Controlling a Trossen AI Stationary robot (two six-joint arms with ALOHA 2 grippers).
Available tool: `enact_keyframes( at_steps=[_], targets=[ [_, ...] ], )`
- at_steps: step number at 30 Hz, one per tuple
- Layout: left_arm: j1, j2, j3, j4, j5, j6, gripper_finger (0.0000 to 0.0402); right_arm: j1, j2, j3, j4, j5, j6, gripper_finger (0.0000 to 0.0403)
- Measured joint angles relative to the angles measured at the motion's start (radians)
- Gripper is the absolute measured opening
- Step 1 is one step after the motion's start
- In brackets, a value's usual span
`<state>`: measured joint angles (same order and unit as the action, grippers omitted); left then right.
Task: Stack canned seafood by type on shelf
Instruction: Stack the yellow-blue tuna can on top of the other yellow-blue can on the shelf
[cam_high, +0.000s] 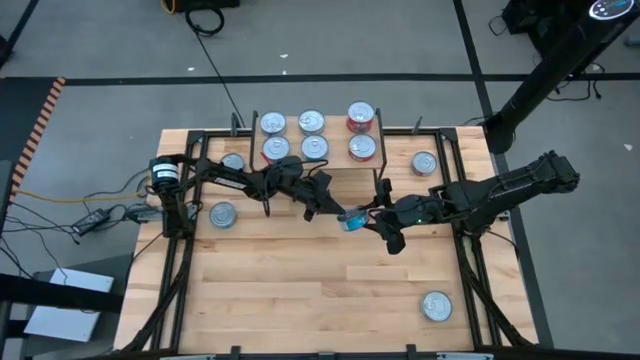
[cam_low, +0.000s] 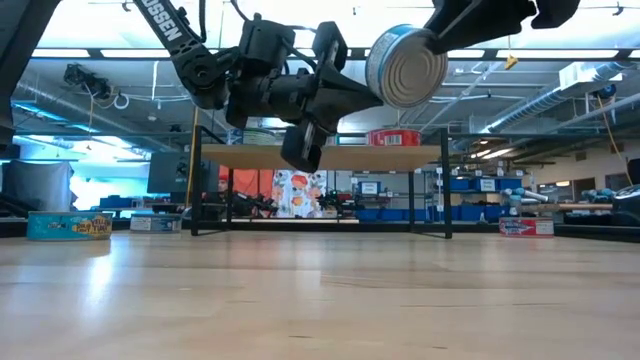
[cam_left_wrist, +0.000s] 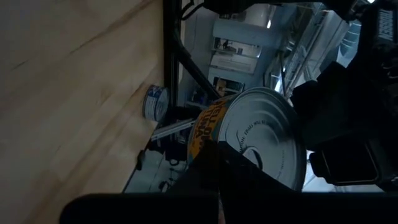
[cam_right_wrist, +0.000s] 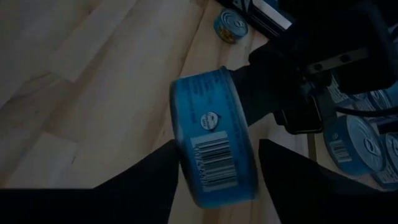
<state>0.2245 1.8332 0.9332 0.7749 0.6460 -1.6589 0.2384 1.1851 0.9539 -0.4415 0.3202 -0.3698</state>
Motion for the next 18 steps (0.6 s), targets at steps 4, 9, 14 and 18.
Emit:
enact_keyframes(
  at_steps=[4, 9, 14, 18],
  targets=[
    [0.000, 0.000, 0.000, 0.001, 0.001, 0.001, 0.0000, -0.001, 0.000, 0.000, 0.001, -0.001, -0.001, 0.0179],
    [0.001, 0.000, 0.000, 0.003, 0.001, 0.007, 0.0000, -0.001, 0.000, 0.000, 0.001, -0.002, -0.001, 0.0153],
    [0.001, 0.002, -0.001, 0.024, 0.007, 0.038, 0.0010, -0.007, -0.001, 0.001, 0.001, -0.002, 0.023, 0.0153],
    [0.002, 0.003, -0.002, 0.070, 0.025, 0.078, 0.0044, -0.011, -0.003, 0.002, 0.001, -0.003, 0.038, 0.0153]
  ],
)
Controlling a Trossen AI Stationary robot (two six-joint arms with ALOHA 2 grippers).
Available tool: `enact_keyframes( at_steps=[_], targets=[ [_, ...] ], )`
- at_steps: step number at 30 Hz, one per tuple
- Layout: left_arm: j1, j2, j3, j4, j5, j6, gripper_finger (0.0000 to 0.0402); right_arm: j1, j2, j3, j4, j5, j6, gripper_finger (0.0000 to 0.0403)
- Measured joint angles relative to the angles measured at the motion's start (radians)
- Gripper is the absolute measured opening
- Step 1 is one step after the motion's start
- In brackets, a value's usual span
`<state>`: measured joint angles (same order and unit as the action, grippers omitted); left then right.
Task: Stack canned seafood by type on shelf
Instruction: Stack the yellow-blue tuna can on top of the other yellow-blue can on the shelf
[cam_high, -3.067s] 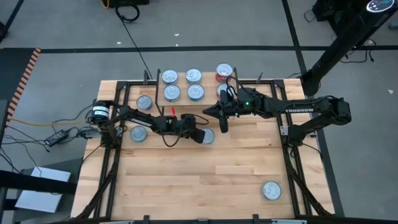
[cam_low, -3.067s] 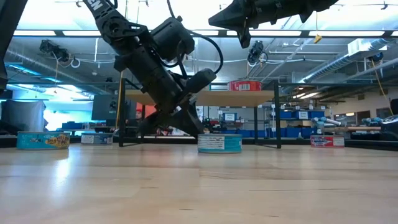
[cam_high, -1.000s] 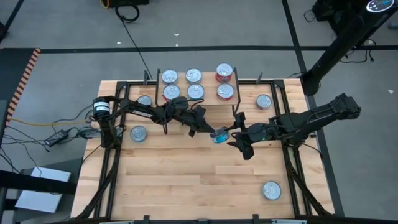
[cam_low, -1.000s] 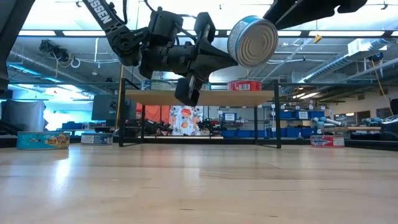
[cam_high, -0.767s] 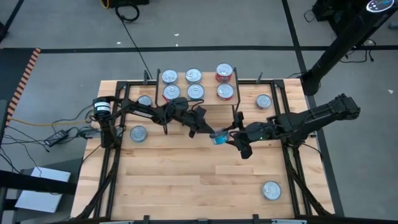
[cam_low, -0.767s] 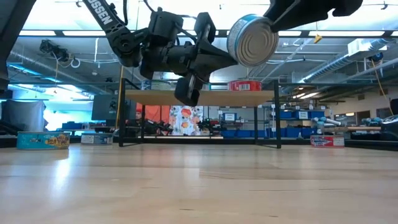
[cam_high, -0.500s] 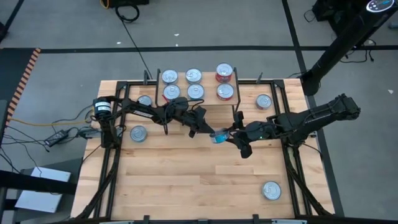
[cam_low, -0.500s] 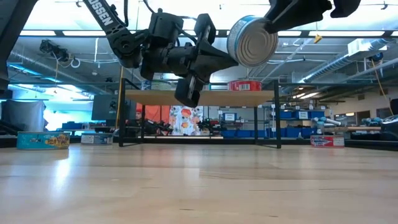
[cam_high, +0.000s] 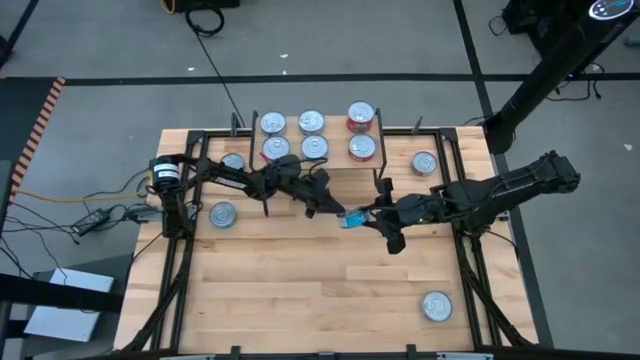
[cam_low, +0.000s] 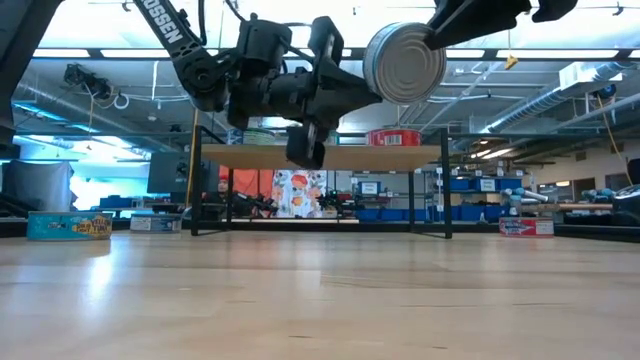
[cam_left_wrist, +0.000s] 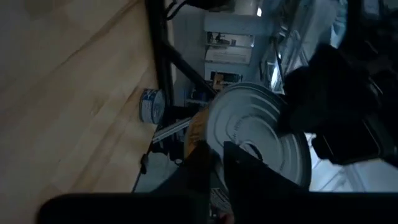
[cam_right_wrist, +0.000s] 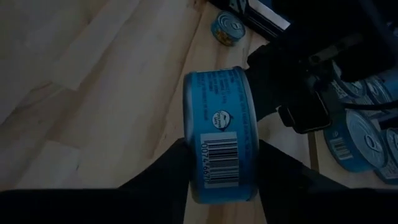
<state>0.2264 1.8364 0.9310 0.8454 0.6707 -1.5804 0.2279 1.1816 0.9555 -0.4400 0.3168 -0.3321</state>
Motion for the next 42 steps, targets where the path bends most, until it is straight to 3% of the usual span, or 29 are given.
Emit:
enact_keyframes(
  at_steps=[9, 16, 23, 28, 34, 42],
  targets=[
    [0.050, 0.000, 0.000, 0.218, -0.073, 0.154, 0.0133, -0.003, -0.003, 0.119, -0.122, 0.087, -0.001, 0.0153],
    [0.095, -0.074, 0.006, 0.305, -0.189, 0.355, 0.0142, 0.000, 0.003, 0.221, -0.232, 0.098, 0.004, 0.0153],
    [0.129, -0.201, 0.004, 0.285, -0.212, 0.591, 0.0142, -0.002, 0.002, 0.240, -0.244, 0.131, 0.039, 0.0153],
    [0.132, -0.318, 0.004, 0.085, -0.222, 0.794, 0.0142, -0.026, 0.000, 0.240, -0.230, 0.135, 0.041, 0.0153],
    [0.132, -0.477, 0.003, -0.271, -0.325, 1.069, 0.0133, -0.091, 0.000, 0.240, -0.180, 0.135, 0.017, 0.0154],
    [0.127, -0.642, 0.003, -0.609, -0.440, 1.266, 0.0091, -0.175, 0.049, 0.240, -0.082, 0.132, -0.090, 0.0154]
  ],
)
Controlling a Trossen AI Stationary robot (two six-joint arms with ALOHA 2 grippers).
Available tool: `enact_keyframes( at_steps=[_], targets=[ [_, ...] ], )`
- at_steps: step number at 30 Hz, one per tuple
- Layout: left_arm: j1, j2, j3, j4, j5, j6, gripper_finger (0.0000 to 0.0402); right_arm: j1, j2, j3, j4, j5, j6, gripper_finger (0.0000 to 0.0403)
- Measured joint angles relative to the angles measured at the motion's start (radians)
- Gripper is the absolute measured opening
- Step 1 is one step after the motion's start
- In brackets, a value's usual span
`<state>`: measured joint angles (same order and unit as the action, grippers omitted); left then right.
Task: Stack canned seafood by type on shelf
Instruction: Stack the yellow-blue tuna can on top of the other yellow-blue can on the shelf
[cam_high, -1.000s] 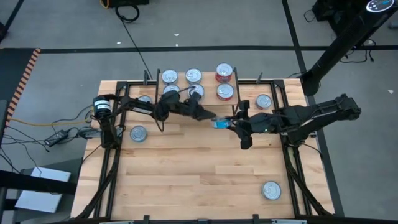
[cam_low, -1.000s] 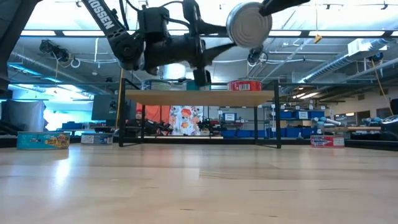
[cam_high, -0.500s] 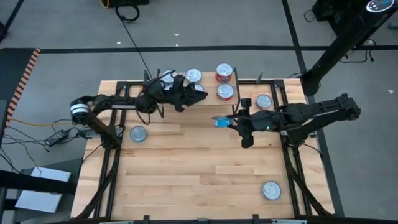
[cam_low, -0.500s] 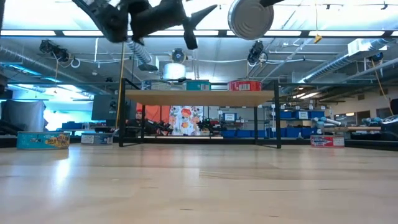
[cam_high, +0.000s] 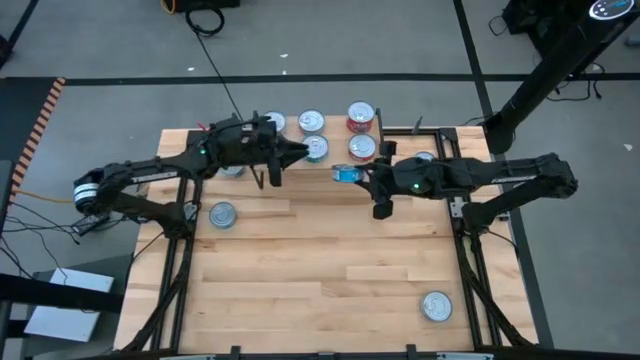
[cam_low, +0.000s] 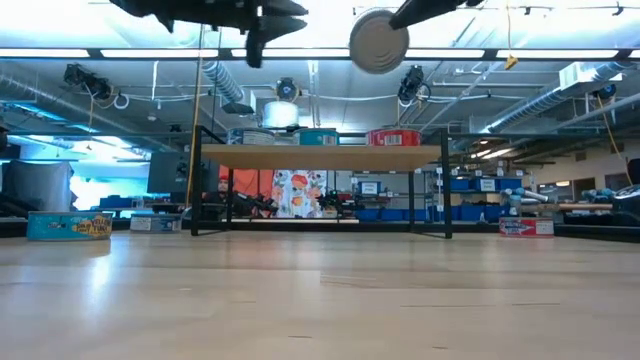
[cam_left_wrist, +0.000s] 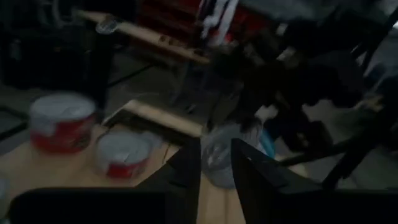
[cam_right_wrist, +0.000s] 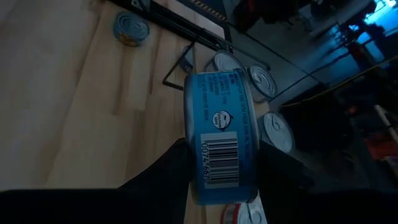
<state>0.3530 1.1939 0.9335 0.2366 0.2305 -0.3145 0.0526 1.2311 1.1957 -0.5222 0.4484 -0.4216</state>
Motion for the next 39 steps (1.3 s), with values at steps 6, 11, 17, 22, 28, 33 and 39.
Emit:
enact_keyframes(
  at_steps=[6, 11, 17, 22, 28, 33, 39],
  targets=[
    [-0.024, -0.078, -0.001, -0.171, -0.084, 0.053, 0.0063, -0.082, 0.095, 0.005, 0.077, -0.005, -0.121, 0.0154],
    [-0.035, -0.116, -0.001, -0.243, -0.106, 0.053, 0.0048, -0.184, 0.217, 0.106, 0.083, -0.004, -0.197, 0.0154],
    [-0.042, -0.146, -0.001, -0.274, -0.110, 0.062, 0.0034, -0.298, 0.383, 0.265, 0.095, -0.004, -0.320, 0.0154],
    [-0.042, -0.163, -0.001, -0.285, -0.111, 0.075, 0.0026, -0.354, 0.491, 0.347, 0.145, -0.003, -0.441, 0.0154],
    [-0.042, -0.169, -0.001, -0.290, -0.111, 0.076, 0.0025, -0.396, 0.591, 0.412, 0.164, -0.004, -0.498, 0.0154],
    [-0.042, -0.169, -0.001, -0.303, -0.111, 0.079, 0.0025, -0.420, 0.638, 0.424, 0.194, 0.000, -0.516, 0.0154],
    [-0.042, -0.168, -0.001, -0.321, -0.111, 0.079, 0.0025, -0.429, 0.648, 0.424, 0.203, -0.002, -0.516, 0.0162]
  ],
)
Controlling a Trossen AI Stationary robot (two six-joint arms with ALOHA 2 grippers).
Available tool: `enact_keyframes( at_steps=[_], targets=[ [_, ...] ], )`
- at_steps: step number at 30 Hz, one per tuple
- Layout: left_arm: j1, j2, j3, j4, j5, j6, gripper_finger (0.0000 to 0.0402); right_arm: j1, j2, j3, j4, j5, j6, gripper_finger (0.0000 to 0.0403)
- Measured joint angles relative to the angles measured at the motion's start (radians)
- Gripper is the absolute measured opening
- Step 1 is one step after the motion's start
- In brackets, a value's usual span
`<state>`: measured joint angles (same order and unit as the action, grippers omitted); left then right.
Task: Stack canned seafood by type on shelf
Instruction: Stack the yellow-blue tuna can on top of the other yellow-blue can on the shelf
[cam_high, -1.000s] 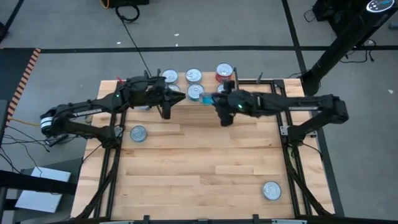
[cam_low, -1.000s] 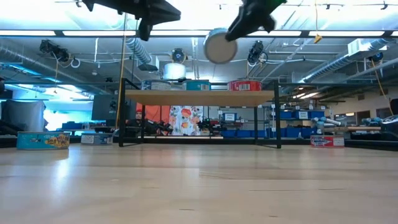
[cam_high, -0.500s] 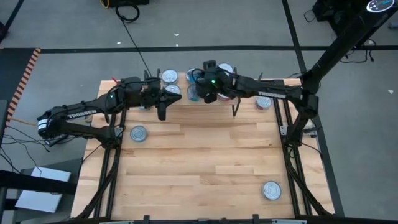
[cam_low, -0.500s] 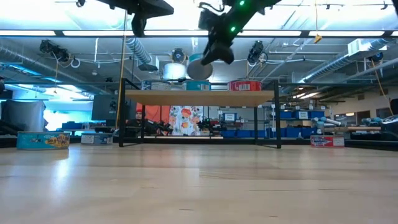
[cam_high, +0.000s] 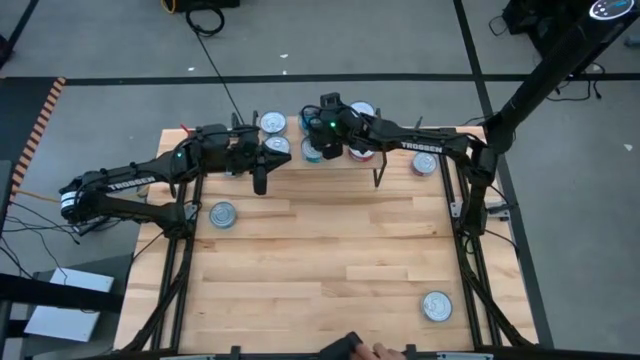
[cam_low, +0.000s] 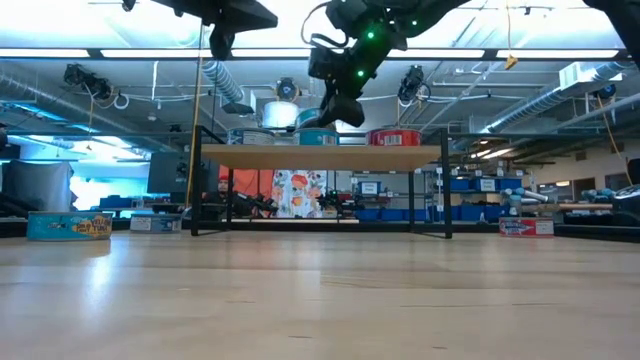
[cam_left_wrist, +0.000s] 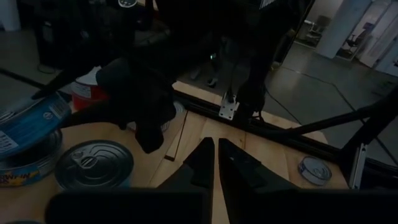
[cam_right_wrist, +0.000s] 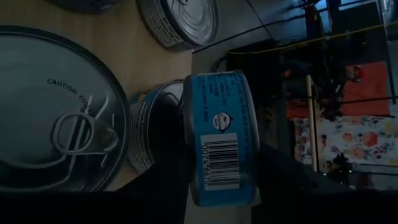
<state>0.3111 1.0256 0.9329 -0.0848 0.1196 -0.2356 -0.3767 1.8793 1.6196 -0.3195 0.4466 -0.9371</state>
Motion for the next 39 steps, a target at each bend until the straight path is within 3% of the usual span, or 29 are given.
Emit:
enact_keyframes(
  at_steps=[16, 31, 36, 39],
  targets=[
    [0.000, 0.000, 0.000, -0.015, 0.009, -0.002, 0.0025, 0.000, -0.002, 0.000, 0.003, -0.032, 0.055, 0.0282],
    [0.000, 0.000, 0.000, -0.016, 0.016, -0.011, 0.0025, -0.007, -0.004, 0.003, -0.021, -0.182, 0.245, 0.0284],
    [0.000, 0.000, 0.000, -0.016, 0.016, -0.011, 0.0025, -0.011, -0.004, 0.086, -0.093, -0.194, 0.304, 0.0282],
    [0.000, 0.000, 0.000, -0.016, 0.016, -0.012, 0.0025, -0.018, -0.004, 0.183, -0.221, -0.201, 0.358, 0.0269]
  ],
)
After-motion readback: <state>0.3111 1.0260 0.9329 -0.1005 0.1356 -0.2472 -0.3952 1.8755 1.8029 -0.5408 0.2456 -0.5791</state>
